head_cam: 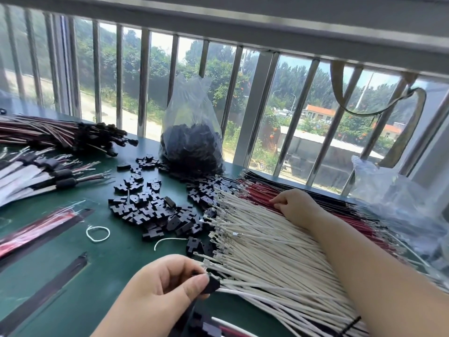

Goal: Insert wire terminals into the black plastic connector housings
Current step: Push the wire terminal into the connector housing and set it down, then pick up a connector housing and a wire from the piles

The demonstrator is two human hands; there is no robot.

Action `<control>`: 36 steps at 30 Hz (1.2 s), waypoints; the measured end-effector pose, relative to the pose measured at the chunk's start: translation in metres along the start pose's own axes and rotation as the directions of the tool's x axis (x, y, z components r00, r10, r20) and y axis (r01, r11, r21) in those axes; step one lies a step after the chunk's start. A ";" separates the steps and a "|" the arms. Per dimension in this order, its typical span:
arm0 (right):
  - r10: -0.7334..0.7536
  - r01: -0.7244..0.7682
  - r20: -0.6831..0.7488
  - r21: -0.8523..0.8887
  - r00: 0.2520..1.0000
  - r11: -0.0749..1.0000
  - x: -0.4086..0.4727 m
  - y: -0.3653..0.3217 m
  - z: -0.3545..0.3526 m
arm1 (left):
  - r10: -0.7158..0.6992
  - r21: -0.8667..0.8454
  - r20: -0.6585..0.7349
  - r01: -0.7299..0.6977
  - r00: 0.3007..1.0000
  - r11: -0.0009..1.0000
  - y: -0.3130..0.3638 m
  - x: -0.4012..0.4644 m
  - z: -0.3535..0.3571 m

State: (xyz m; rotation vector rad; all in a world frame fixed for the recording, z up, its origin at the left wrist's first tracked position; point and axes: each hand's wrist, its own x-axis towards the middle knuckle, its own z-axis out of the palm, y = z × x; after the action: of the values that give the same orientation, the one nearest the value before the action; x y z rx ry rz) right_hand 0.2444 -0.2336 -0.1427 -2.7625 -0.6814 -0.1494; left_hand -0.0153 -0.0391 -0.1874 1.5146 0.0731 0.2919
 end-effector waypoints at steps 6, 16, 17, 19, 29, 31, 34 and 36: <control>0.001 0.001 0.015 -0.133 1.000 0.991 0.004 -0.006 -0.008 | 0.011 0.032 0.004 -0.011 1.000 0.999 0.001 0.001 0.000; -0.051 0.023 -0.071 -0.346 0.996 0.938 0.003 -0.009 0.001 | 0.015 0.037 0.028 -0.016 1.000 0.999 0.005 -0.001 -0.001; -0.044 0.023 -0.082 -0.242 0.996 0.970 0.002 -0.007 0.000 | 0.014 0.030 0.016 -0.014 1.000 0.999 0.005 -0.001 -0.001; -0.054 0.053 -0.023 -0.053 0.998 0.997 -0.002 -0.002 -0.004 | 0.009 0.023 0.013 -0.009 1.000 1.000 0.005 0.000 -0.001; -0.235 0.219 -0.283 -0.087 0.930 0.972 -0.014 -0.001 -0.005 | 0.013 0.072 0.009 -0.014 1.000 0.997 0.000 0.000 -0.002; -0.213 0.237 -0.456 -0.003 0.864 0.971 -0.019 -0.004 -0.010 | 0.008 0.069 0.009 -0.009 1.000 0.998 -0.001 0.000 -0.002; -0.091 0.251 -0.514 0.250 0.853 0.935 -0.034 -0.018 -0.025 | -0.003 0.078 -0.005 0.004 1.000 0.997 0.002 -0.001 -0.001; -0.092 0.249 -0.418 0.337 0.904 0.908 -0.053 -0.032 -0.039 | -0.004 0.077 -0.018 0.006 1.000 0.997 0.004 -0.002 0.000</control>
State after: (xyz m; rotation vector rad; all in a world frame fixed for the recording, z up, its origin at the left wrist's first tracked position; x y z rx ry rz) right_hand 0.1816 -0.2413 -0.1065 -2.2000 -0.7511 -0.5357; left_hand -0.0175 -0.0392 -0.1833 1.5878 0.1030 0.3015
